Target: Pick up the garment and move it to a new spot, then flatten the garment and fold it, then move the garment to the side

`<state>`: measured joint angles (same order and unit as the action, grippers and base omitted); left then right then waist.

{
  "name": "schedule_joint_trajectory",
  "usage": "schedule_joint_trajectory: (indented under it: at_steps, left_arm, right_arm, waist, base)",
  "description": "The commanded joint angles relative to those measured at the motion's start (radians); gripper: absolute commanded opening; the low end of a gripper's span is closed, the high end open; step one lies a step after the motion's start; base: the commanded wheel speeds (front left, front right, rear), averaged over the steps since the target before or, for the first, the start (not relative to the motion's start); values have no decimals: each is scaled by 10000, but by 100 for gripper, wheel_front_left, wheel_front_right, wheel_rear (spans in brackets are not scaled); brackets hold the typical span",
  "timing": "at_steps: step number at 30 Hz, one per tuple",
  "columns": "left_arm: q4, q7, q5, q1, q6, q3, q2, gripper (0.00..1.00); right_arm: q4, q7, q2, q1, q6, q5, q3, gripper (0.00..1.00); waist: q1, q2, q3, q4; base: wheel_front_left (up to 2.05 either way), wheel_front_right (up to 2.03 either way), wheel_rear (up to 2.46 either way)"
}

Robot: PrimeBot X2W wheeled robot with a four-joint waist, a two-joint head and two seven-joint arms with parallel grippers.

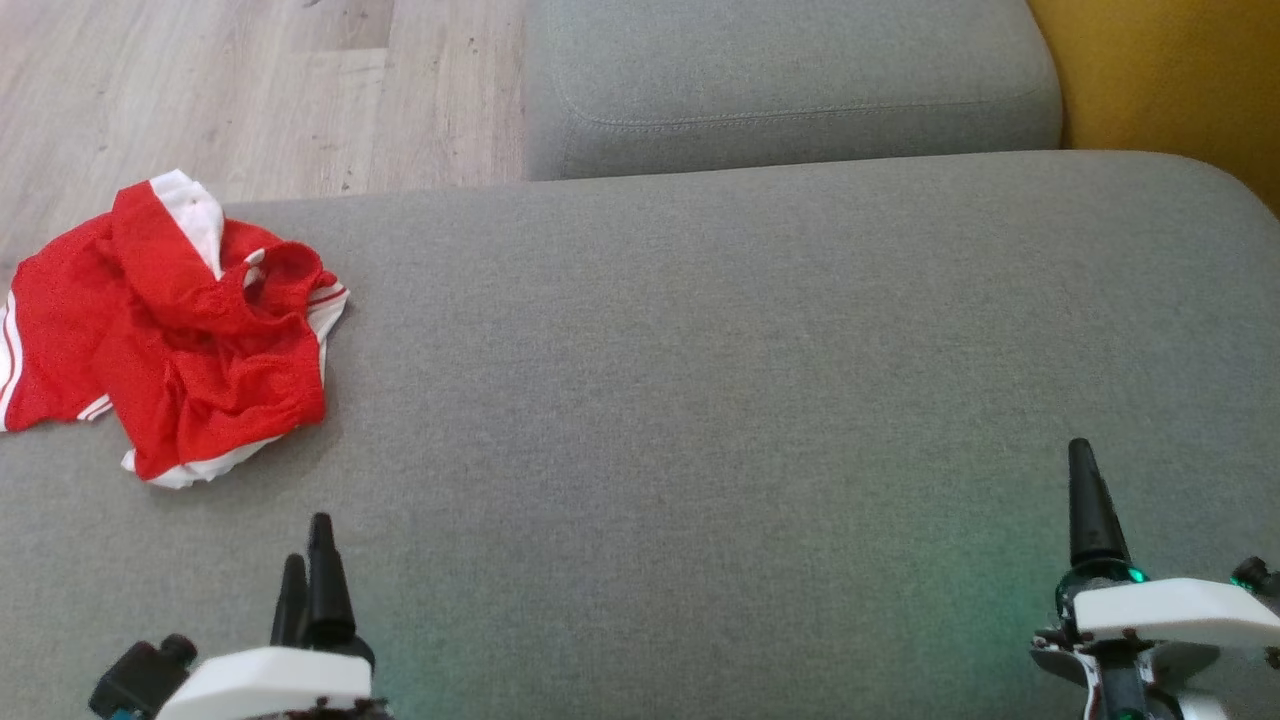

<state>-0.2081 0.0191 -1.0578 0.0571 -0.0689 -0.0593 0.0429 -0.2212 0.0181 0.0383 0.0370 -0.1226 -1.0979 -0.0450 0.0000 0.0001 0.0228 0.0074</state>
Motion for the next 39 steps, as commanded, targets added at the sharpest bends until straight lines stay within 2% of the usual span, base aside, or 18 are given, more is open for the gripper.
schedule_joint_trajectory:
  at_steps: [1,39]
  left_arm:
    - [407,121,341,-237,76,68,48,100]
    - [372,1219,5015,313,594,-656,173,100]
  right_arm:
    - [445,148,58,-123,-31,347,134,100]
    - [412,1238,88,134,-55,5502,1241,100]
  waist:
    - [0,-1,8,1]
    - [0,-1,202,114]
  base:
    - [0,0,0]
    - [0,0,0]
